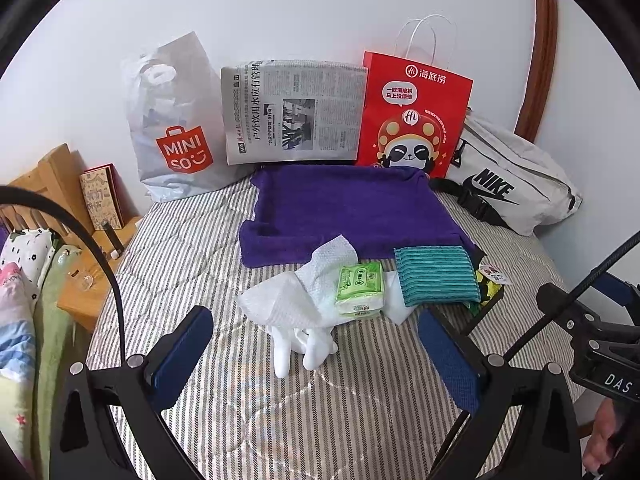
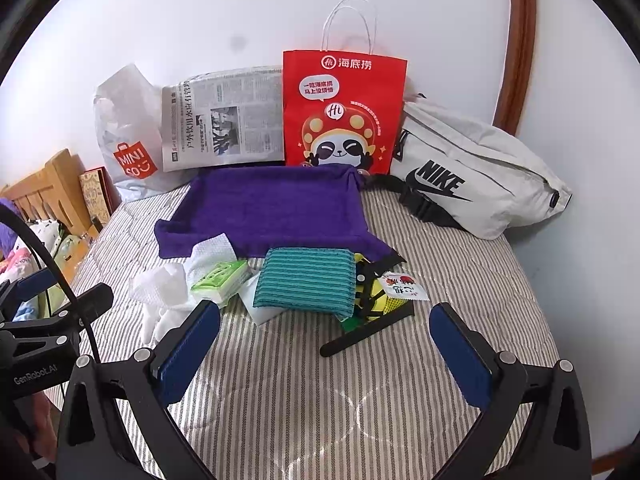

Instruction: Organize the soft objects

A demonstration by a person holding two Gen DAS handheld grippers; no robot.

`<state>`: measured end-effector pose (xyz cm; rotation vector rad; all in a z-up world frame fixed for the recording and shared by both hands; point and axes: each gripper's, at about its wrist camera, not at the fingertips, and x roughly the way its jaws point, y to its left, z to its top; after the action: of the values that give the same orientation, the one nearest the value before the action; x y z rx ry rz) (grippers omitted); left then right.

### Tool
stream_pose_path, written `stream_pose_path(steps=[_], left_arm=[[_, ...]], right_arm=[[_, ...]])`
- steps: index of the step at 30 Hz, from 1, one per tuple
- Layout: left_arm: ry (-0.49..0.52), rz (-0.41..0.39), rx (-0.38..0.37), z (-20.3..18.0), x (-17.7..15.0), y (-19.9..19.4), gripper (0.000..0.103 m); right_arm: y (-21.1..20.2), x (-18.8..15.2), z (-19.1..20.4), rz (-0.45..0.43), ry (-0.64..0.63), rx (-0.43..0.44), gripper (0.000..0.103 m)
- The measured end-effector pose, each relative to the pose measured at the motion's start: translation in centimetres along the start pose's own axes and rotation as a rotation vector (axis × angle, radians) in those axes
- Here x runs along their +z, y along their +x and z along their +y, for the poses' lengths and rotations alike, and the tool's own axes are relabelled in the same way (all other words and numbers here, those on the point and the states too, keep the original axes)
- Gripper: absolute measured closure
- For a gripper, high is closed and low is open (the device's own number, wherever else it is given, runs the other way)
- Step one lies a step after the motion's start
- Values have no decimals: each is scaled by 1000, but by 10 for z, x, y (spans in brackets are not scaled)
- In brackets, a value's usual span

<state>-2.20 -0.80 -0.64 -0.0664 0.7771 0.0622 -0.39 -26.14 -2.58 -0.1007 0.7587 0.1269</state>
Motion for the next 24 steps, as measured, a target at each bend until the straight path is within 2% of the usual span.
stream_pose_path(steps=[24], left_arm=[[-1,-1,-26,2,0,1,0]], right_arm=[[2,-1,-2,6,2,-6,0]])
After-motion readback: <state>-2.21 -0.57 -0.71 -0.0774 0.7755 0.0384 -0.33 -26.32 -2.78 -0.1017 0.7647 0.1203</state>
